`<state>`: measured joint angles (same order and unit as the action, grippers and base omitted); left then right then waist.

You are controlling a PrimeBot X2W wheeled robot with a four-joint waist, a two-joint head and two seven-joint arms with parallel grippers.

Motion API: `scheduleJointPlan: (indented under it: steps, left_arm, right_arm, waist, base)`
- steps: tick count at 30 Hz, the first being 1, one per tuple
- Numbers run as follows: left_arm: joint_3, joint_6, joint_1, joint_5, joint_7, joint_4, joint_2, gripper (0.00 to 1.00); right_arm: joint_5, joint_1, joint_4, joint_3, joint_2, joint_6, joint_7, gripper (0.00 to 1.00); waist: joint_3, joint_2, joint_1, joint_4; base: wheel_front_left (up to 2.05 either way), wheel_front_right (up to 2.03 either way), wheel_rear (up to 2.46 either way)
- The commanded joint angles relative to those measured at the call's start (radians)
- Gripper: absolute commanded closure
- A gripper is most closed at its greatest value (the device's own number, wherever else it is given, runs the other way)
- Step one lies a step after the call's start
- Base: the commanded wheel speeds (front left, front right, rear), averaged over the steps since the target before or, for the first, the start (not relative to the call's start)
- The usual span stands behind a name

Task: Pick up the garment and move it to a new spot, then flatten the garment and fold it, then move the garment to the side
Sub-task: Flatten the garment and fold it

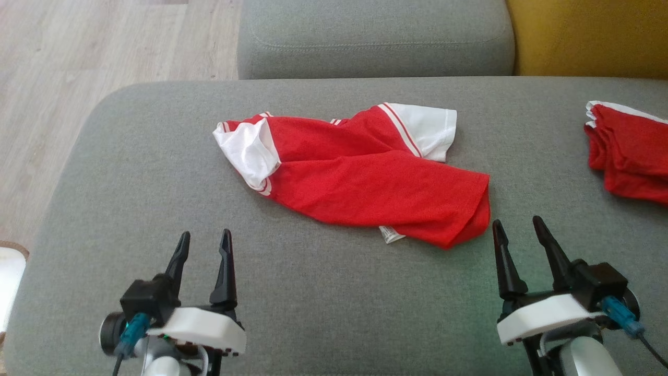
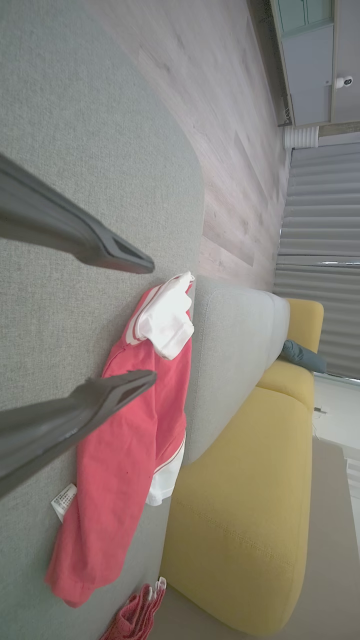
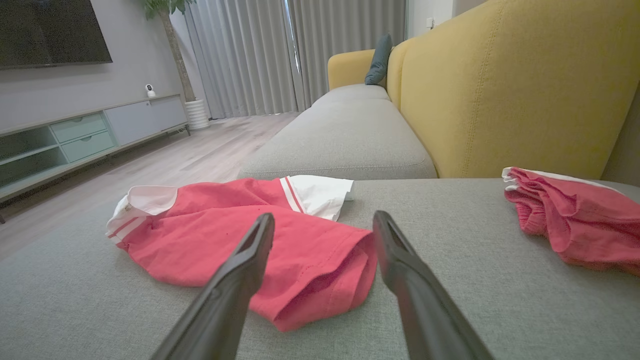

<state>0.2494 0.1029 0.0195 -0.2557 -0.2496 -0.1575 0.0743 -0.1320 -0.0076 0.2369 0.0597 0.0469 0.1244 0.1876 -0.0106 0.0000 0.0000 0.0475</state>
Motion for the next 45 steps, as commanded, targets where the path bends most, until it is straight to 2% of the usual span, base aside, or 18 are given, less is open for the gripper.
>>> scheduleJointPlan:
  steps: [1, 15, 22, 29, 39, 40, 41, 43, 44, 45]
  left_arm:
    - [-0.037, -0.007, -0.028, 0.012, -0.012, 0.029, -0.004, 0.0]
    - [-0.049, -0.024, -0.03, 0.03, -0.012, 0.023, -0.015, 0.0]
    - [-0.048, -0.031, -0.047, 0.036, -0.012, 0.028, -0.019, 0.0]
    - [-0.042, -0.032, -0.074, 0.037, -0.012, 0.042, -0.022, 0.0]
    - [-0.037, -0.026, -0.108, 0.026, -0.012, 0.046, -0.024, 0.0]
    - [-0.035, -0.022, -0.109, 0.021, -0.012, 0.046, -0.024, 0.0]
    - [-0.035, -0.02, -0.109, 0.019, -0.012, 0.046, -0.024, 0.0]
    - [-0.036, -0.016, -0.108, 0.016, -0.012, 0.046, -0.024, 0.0]
    - [-0.037, -0.014, -0.107, 0.014, -0.012, 0.046, -0.024, 0.0]
    - [-0.038, -0.012, -0.105, 0.013, -0.012, 0.046, -0.024, 0.0]
  right_arm:
    - [-0.006, -0.027, -0.029, 0.027, 0.003, 0.006, 0.006, 0.0]
    - [-0.007, -0.026, -0.018, 0.034, 0.003, 0.006, 0.004, 0.0]
    - [0.003, -0.038, 0.015, 0.058, 0.003, 0.006, -0.008, 0.0]
    - [0.044, -0.092, 0.105, 0.09, 0.003, 0.006, -0.02, 0.0]
    - [0.097, -0.229, 0.307, 0.072, 0.003, 0.006, -0.005, 0.0]
    - [0.099, -0.246, 0.34, 0.075, 0.003, 0.006, -0.002, 0.3]
    - [0.105, -0.251, 0.355, 0.077, 0.003, 0.006, -0.001, 0.32]
    - [0.13, -0.256, 0.377, 0.075, 0.003, 0.006, 0.004, 0.2]
    - [0.145, -0.257, 0.387, 0.074, 0.003, 0.006, 0.003, 0.21]
    - [0.156, -0.258, 0.398, 0.076, 0.003, 0.006, 0.002, 0.3]
  waist:
    - [0.001, 0.0, 0.0, 0.0]
    - [0.01, 0.0, 0.0, 0.008]
    - [0.052, 0.0, 0.0, 0.031]
    - [0.122, 0.0, 0.0, 0.079]
    - [0.2, 0.0, 0.0, 0.149]
    - [0.203, 0.0, 0.0, 0.155]
    - [0.203, 0.0, 0.0, 0.156]
    - [0.202, 0.0, 0.0, 0.154]
    - [0.201, 0.0, 0.0, 0.151]
    - [0.199, 0.0, 0.0, 0.147]
  base:
    - [0.0, 0.0, 0.0]
    - [0.0, 0.0, 0.0]
    - [0.0, 0.0, 0.0]
    - [0.0, 0.0, 0.0]
    - [0.0, 0.0, 0.0]
    - [0.0, 0.0, 0.0]
    - [0.0, 0.0, 0.0]
    - [0.0, 0.0, 0.0]
    - [0.0, 0.0, 0.0]
    - [0.0, 0.0, 0.0]
